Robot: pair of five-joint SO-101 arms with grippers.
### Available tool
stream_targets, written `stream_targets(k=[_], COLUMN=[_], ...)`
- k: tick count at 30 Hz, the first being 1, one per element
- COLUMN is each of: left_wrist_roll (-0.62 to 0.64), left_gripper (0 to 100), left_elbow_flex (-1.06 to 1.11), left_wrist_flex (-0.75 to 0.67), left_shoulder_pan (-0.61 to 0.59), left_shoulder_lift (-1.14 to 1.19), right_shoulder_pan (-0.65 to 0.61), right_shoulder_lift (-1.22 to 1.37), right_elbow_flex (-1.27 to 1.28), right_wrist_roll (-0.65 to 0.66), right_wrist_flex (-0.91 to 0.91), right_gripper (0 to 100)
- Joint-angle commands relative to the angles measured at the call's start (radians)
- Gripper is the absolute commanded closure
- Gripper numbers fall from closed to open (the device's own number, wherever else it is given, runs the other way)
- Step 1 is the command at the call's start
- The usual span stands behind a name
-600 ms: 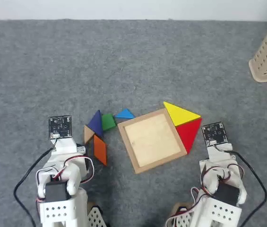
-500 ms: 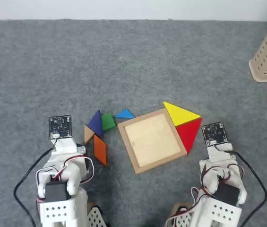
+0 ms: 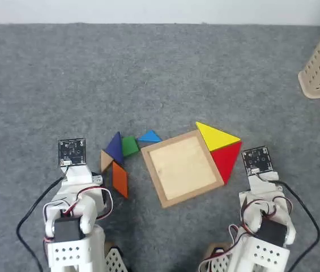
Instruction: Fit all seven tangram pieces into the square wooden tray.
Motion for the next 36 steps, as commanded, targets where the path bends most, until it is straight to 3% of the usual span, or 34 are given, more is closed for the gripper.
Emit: stream_targets(k=[1, 3, 9, 13, 18, 25, 29, 36], left_wrist_roll=[0.009, 0.009, 0.009, 0.009, 0.009, 0.009, 0.009, 0.009], left_gripper=[99, 99, 99, 99, 99, 99, 99, 99], left_elbow_flex=[-0.005, -0.005, -0.005, -0.005, -0.005, -0.005, -0.005, -0.005], left_wrist_flex=[0.002, 0.002, 0.002, 0.002, 0.002, 0.002, 0.002, 0.002], left_shoulder_pan=[0.002, 0.002, 0.0, 0.0, 0.0, 0.0, 0.002, 0.0], left_shoulder_lift=[-0.02, -0.02, -0.02, -0.02, -0.02, -0.02, -0.02, -0.02], right_shoulder_pan=[-0.008, -0.021, -0.252, -0.326, -0.328, -0.28, -0.197, -0.166], right_shoulder_lift=[-0.022, -0.024, -0.022, -0.022, -0.022, -0.022, -0.022, 0.004], right_elbow_flex=[0.012, 0.012, 0.012, 0.012, 0.011, -0.015, -0.071, -0.199], right_wrist_roll=[0.015, 0.012, 0.014, 0.018, 0.02, 0.021, 0.012, -0.11], right_wrist_flex=[0.007, -0.016, 0.064, 0.071, 0.062, -0.134, -0.165, -0.165], right_gripper=[99.2, 99.2, 99.2, 99.2, 99.2, 99.2, 99.2, 99.2])
